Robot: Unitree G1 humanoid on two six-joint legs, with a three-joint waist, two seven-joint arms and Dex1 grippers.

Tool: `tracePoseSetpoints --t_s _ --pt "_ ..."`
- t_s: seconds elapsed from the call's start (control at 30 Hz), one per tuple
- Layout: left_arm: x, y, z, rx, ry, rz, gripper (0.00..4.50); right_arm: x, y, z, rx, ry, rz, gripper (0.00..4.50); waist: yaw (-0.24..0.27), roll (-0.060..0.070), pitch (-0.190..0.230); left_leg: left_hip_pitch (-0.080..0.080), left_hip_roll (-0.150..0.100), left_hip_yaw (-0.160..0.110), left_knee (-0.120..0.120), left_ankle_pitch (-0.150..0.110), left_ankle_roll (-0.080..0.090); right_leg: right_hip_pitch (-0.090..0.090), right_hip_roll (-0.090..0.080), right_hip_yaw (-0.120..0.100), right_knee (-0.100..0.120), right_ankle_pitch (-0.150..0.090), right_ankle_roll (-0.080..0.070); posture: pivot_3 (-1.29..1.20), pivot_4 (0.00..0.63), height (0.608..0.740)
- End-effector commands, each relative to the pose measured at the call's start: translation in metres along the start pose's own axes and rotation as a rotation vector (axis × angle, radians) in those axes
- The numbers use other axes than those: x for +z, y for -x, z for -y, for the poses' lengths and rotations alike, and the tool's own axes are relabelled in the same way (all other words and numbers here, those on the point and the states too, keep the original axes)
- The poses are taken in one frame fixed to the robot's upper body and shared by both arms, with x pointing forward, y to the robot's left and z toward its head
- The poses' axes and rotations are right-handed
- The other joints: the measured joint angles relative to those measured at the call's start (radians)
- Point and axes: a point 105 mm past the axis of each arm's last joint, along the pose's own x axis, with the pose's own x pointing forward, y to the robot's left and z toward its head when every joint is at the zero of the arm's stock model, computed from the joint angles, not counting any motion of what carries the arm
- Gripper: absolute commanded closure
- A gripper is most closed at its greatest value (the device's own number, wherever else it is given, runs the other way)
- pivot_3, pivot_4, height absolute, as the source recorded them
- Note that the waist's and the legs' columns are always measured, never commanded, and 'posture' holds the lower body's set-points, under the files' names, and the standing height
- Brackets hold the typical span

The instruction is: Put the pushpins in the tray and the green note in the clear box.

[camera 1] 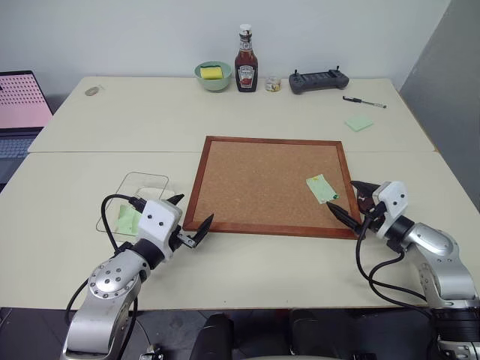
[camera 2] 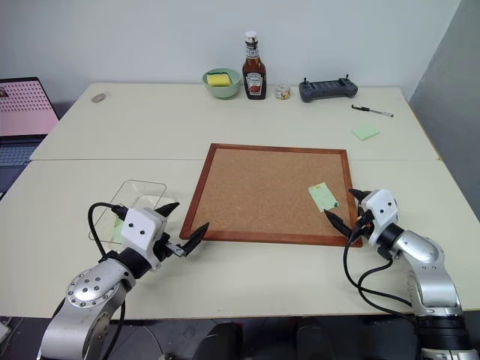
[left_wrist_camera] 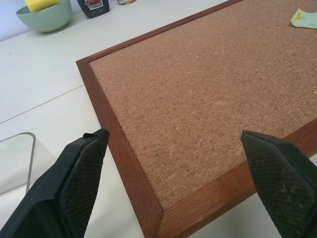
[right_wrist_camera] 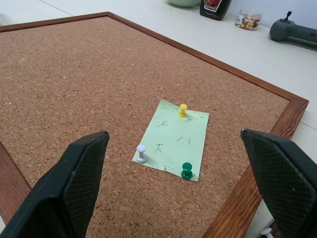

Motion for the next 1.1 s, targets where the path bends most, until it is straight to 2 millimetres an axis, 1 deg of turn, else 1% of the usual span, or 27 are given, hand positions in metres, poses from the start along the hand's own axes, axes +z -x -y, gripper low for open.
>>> tracePoseSetpoints --t_s 0.03,0.43,0.6,0.73,0.97,1.1 --pt "0.011 0.002 0.002 -0.018 -0.022 0.045 0.01 0.013 -0.002 0.001 0.007 0.039 0.035 0.00 0.000 0.000 0.000 0.000 0.000 0.000 0.000 0.000 0.000 0.000 0.000 0.000 0.000 0.000 0.000 0.00 0.150 0.740" --pt "0.015 0.000 -0.003 -0.014 -0.054 0.027 0.01 0.016 -0.005 0.001 0.015 0.039 0.042 0.00 0.000 0.000 0.000 0.000 0.000 0.000 0.000 0.000 0.000 0.000 0.000 0.000 0.000 0.000 0.000 0.00 0.150 0.740" --pt "0.025 0.000 -0.012 0.016 -0.055 0.076 0.01 0.016 -0.005 0.000 0.012 0.037 0.045 0.00 0.000 0.000 0.000 0.000 0.000 0.000 0.000 0.000 0.000 0.000 0.000 0.000 0.000 0.000 0.000 0.00 0.150 0.740" --pt "0.028 -0.002 -0.015 0.019 -0.064 0.086 0.01 0.016 -0.004 -0.001 0.010 0.035 0.045 0.00 0.000 0.000 0.000 0.000 0.000 0.000 0.000 0.000 0.000 0.000 0.000 0.000 0.000 0.000 0.000 0.00 0.150 0.740" --pt "0.032 -0.004 -0.013 -0.020 -0.061 0.094 0.01 0.016 -0.002 -0.004 0.007 0.036 0.047 0.00 0.000 0.000 0.000 0.000 0.000 0.000 0.000 0.000 0.000 0.000 0.000 0.000 0.000 0.000 0.000 0.00 0.150 0.740" --pt "0.039 -0.007 -0.002 -0.100 -0.065 0.120 0.68 0.021 0.000 -0.006 0.019 0.052 0.062 0.00 0.000 0.000 0.000 0.000 0.000 0.000 0.000 0.000 0.000 0.000 0.000 0.000 0.000 0.000 0.000 0.00 0.150 0.740"
